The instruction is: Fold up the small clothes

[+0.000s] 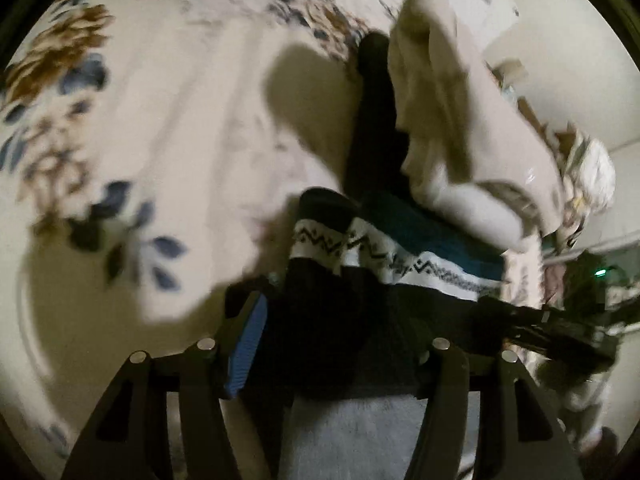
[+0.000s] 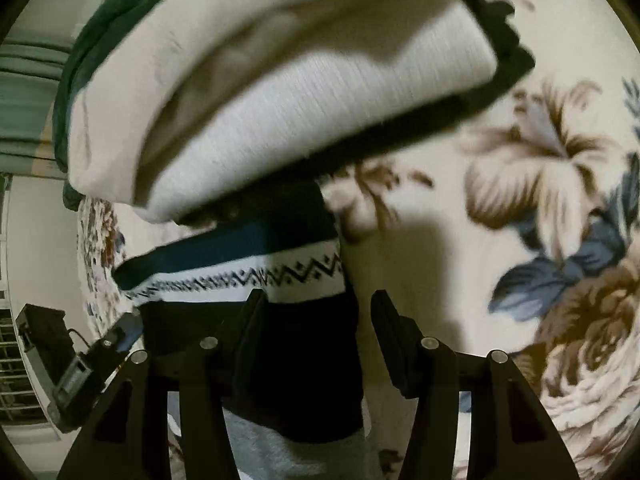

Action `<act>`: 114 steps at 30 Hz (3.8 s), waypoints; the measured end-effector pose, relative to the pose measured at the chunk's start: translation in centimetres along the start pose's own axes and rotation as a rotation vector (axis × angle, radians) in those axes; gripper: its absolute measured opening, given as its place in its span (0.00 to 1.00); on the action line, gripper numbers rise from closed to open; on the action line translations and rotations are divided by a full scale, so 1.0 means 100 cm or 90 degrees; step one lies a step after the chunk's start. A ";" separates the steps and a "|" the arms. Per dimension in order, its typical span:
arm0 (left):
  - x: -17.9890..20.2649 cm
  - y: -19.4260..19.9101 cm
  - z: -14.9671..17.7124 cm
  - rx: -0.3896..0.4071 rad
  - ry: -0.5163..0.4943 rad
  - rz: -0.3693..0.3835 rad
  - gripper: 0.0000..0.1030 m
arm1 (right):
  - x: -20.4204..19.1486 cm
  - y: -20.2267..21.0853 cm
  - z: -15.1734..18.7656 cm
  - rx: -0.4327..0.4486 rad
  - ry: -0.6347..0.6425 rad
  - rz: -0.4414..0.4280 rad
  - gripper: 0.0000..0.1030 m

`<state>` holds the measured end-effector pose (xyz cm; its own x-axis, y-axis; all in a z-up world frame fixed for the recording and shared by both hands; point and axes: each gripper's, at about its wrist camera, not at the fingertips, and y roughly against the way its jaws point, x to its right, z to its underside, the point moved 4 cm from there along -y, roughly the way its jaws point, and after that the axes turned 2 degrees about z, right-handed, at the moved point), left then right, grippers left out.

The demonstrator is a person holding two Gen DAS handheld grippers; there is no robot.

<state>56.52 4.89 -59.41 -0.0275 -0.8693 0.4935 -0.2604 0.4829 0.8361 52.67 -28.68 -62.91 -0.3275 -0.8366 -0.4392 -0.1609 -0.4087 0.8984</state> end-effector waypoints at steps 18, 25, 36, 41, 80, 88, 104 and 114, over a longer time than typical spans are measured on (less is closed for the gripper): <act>-0.012 0.056 0.010 0.067 0.078 0.075 0.44 | -0.035 0.007 -0.011 -0.019 0.078 0.032 0.42; -0.016 0.129 0.101 0.117 0.169 0.125 0.62 | 0.019 0.041 0.032 -0.086 0.027 -0.082 0.75; 0.002 0.063 0.253 0.117 0.423 0.211 0.62 | 0.044 0.018 0.037 -0.220 0.085 -0.158 0.83; 0.011 0.024 0.247 0.151 0.483 0.242 0.62 | 0.013 -0.031 0.010 -0.263 0.112 -0.187 0.84; -0.042 0.080 0.172 0.237 0.444 0.211 0.34 | -0.033 -0.068 0.043 -0.154 0.043 -0.226 0.13; -0.080 0.099 0.135 0.038 0.228 0.191 0.39 | -0.007 0.000 0.218 -0.054 -0.101 -0.203 0.13; -0.069 0.149 0.176 0.086 0.189 -0.059 0.55 | 0.078 0.059 0.280 -0.124 -0.136 -0.041 0.62; -0.022 0.115 0.216 0.039 0.147 -0.235 0.55 | 0.017 0.051 0.162 -0.024 0.070 0.075 0.71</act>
<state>32.79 10.09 -56.09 0.2927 -0.9328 0.2102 -0.2687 0.1308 0.9543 36.27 -26.25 -59.08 -0.2380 -0.9137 -0.3294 -0.0915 -0.3165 0.9442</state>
